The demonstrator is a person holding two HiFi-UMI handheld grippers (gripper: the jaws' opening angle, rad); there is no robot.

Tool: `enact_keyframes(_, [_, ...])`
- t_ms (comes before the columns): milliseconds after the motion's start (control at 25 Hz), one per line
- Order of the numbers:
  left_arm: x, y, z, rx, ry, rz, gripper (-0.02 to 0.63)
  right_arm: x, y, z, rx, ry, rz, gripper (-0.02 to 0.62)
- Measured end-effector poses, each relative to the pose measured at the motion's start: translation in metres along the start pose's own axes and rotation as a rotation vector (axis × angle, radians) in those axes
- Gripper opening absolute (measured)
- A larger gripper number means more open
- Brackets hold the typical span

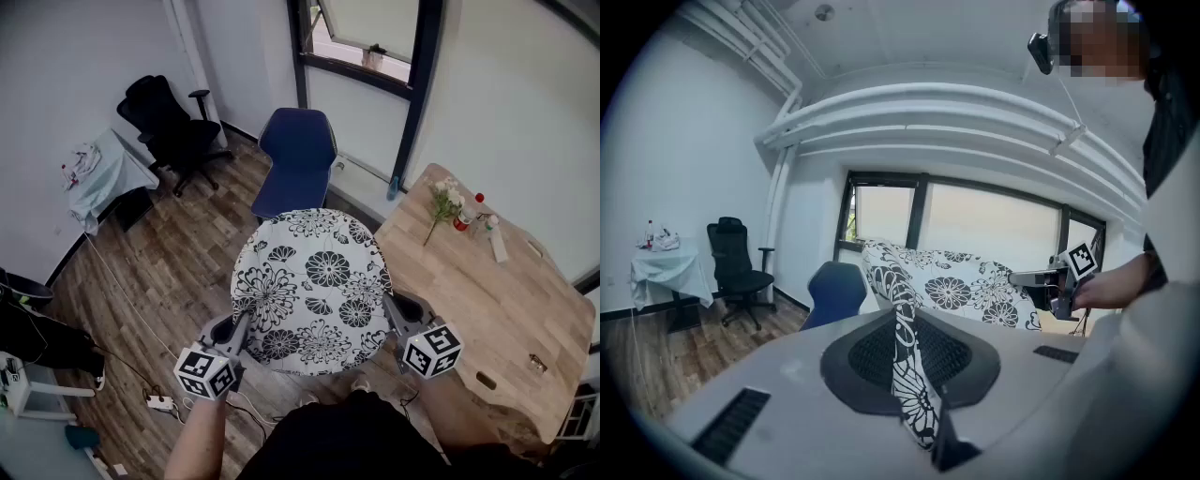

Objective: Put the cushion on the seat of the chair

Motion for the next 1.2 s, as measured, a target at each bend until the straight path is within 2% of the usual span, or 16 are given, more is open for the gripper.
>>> enact_keyframes(400, [0.004,0.0,-0.005,-0.017,0.013,-0.018,0.026,0.0,-0.004,0.0,0.013,0.008,-0.003,0.04])
enact_keyframes(600, [0.003,-0.001,-0.008,-0.051,0.009,-0.016,0.026,0.003,-0.006,-0.004,-0.077,0.027,-0.062,0.04])
enact_keyframes(720, [0.001,-0.002,-0.005,-0.068,0.019,-0.019,0.026,0.001,-0.01,-0.008,-0.041,0.019,-0.063,0.04])
enact_keyframes(1000, [0.002,-0.001,-0.01,-0.072,0.045,-0.039,0.026,-0.005,-0.016,-0.012,-0.056,0.058,-0.062,0.04])
enact_keyframes(1080, [0.019,-0.01,-0.023,-0.075,0.051,-0.038,0.026,0.012,-0.025,-0.001,-0.058,0.063,-0.075,0.04])
enact_keyframes(1200, [0.074,-0.041,-0.057,-0.092,0.053,-0.053,0.026,0.067,-0.055,0.038,-0.04,0.073,-0.1,0.04])
Point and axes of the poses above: the fingertips, and each gripper's own axes: x backward along the fingers, z to its left, y out of its top, the point moved 2 cm from there along x, backward along the fingers, and after that the axes turned 2 degrees about -x, right-handed, at the moved point
